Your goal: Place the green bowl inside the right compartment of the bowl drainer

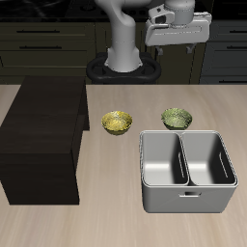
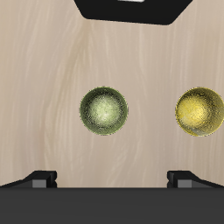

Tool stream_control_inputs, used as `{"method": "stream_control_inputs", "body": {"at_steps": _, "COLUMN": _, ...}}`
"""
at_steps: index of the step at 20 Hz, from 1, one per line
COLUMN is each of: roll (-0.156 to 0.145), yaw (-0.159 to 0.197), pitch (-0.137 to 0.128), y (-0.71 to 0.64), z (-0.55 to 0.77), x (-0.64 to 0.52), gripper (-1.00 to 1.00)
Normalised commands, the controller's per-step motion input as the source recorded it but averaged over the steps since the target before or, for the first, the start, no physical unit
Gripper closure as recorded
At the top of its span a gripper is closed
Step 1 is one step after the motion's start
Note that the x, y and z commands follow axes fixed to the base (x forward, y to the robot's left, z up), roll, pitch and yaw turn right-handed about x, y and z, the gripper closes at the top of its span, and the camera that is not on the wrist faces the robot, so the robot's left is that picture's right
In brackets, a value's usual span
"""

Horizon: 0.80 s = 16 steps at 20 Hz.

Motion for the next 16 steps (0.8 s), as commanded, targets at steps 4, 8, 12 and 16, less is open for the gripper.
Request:
{"method": "stream_control_inputs", "body": {"at_steps": 4, "roll": -0.011, "yaw": -0.008, "pitch": 0.006, "y": -0.03, "z": -0.16, "x": 0.06, "gripper": -1.0}}
{"method": "stream_control_inputs", "body": {"at_steps": 8, "roll": 0.004, "yaw": 0.012, "pitch": -0.003, "y": 0.0, "z": -0.32, "x": 0.08, "gripper": -1.0}}
{"method": "stream_control_inputs", "body": {"at_steps": 12, "roll": -0.01, "yaw": 0.002, "pitch": 0.046, "y": -0.06, "z": -0.49, "x": 0.1, "gripper": -1.0}}
{"method": "stream_control_inputs", "body": {"at_steps": 16, "roll": 0.017, "yaw": 0.002, "pitch": 0.03, "y": 0.02, "z": -0.45, "x": 0.0, "gripper": -1.0}}
